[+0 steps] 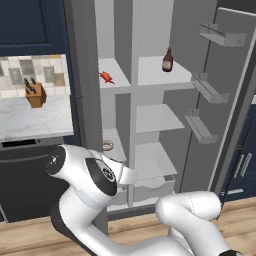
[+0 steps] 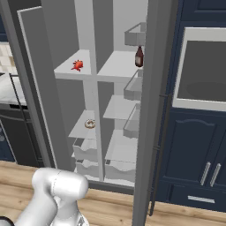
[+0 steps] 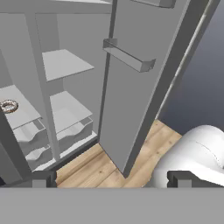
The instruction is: There's a fish in the fridge that needs to be moved to the freezer for freezing. Pick up the fish from the fridge, place it on any shelf in the freezer, and close the fridge and freezer doors when done.
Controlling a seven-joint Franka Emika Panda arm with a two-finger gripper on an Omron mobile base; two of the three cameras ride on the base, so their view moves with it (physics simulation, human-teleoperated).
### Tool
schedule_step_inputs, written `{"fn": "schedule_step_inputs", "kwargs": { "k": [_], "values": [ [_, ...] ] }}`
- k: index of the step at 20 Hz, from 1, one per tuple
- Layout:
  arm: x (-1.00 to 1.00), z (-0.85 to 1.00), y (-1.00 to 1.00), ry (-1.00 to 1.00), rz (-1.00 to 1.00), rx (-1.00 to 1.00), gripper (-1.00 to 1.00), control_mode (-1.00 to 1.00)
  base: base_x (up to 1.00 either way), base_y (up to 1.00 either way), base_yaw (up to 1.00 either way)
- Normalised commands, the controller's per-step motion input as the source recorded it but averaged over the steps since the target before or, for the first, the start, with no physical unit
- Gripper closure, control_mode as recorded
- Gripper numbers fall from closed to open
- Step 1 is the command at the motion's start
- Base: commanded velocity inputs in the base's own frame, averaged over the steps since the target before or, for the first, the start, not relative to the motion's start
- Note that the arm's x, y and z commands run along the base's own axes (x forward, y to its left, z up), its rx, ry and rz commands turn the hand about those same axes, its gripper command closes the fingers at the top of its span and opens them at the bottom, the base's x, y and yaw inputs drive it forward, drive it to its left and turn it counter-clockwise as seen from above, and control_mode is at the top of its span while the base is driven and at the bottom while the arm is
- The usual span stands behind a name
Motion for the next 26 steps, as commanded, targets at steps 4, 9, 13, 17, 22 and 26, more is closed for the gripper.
{"fn": "schedule_step_inputs", "kwargs": {
  "k": [4,9,13,17,22,26],
  "values": [
    [0.58,0.00,0.50,0.03,-0.07,-0.06,-1.00,-1.00,0.00,0.00,0.00],
    [0.61,-0.21,0.43,-0.10,-0.13,-0.04,-1.00,-1.00,0.00,0.00,0.00],
    [0.54,-0.03,0.48,-0.08,-0.20,-0.07,-1.00,-1.00,0.00,0.00,0.00],
    [0.47,0.00,0.43,0.00,-0.16,-0.05,-1.00,-1.00,0.00,0.00,0.00],
    [0.45,-0.02,0.24,0.00,-0.10,-0.02,-1.00,-1.00,0.00,0.00,0.00],
    [0.66,-0.13,0.00,0.00,-0.02,-0.03,-1.00,-1.00,0.00,0.00,0.00]
  ]
}}
